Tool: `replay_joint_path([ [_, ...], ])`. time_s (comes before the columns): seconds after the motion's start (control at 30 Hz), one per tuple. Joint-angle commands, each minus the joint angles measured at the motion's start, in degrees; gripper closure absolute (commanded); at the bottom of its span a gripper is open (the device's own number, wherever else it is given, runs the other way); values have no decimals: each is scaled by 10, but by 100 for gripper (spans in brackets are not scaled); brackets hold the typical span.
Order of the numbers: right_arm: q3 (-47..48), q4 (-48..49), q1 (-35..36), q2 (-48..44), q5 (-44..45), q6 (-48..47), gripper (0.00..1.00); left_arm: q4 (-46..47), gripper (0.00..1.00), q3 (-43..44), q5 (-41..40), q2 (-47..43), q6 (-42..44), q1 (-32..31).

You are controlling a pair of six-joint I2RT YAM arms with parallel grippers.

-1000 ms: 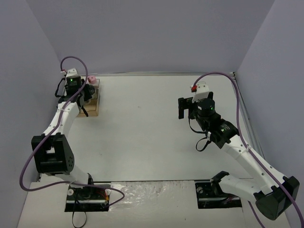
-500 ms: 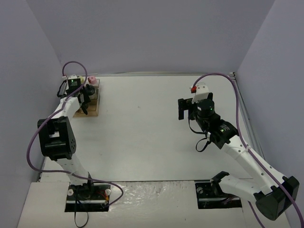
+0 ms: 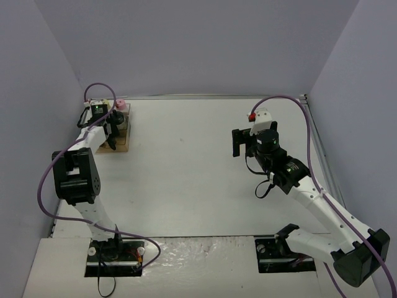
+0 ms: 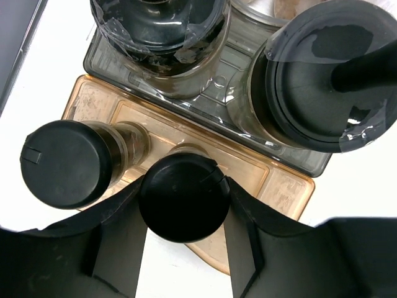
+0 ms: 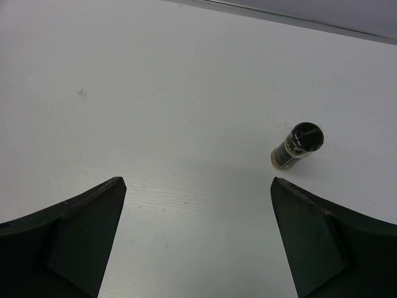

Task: Organize the condiment bottles

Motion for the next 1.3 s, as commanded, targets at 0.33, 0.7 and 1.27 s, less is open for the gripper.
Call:
replay_joint_path([
  [0.33,31,9,-73,58,32,69,0,-31,5,-18,22,-117,-41,-6],
  [0.7,72,14,-212,190,30,119,1,-71,3,-69,47,-247,-38,-66],
  [1.27,127,98,-257,398,-21,75,46,-10,3,-180,184,-406,73,-197],
])
